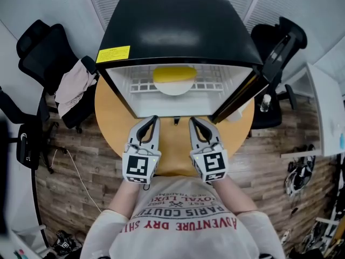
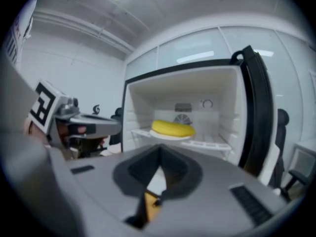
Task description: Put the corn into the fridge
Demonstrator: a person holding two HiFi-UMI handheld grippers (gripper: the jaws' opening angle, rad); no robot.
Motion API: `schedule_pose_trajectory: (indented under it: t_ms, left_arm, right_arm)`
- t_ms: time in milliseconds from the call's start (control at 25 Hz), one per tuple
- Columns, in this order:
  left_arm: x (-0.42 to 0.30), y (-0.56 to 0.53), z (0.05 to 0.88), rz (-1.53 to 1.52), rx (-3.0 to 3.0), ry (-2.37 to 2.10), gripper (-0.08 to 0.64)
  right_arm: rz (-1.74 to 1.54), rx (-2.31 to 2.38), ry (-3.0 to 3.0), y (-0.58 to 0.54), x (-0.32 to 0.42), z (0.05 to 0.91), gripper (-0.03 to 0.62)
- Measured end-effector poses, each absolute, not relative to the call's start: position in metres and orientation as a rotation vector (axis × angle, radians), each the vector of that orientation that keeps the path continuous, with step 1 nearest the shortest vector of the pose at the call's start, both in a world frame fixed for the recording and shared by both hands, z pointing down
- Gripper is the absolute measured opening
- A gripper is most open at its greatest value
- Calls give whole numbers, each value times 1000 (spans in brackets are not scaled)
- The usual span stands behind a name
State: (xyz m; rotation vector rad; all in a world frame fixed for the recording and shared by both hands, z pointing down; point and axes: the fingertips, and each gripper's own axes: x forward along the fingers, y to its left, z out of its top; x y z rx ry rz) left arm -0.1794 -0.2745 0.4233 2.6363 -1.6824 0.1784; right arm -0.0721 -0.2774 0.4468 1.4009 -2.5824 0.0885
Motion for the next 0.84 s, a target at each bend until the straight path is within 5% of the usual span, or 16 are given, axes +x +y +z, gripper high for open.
schedule_pose_trajectory:
  t_ms: [840]
  left_arm:
    - [-167,-280,418,156,2633,-1642,25]
  right_arm:
    - [253,1429,-2590,-281,-73,438,28]
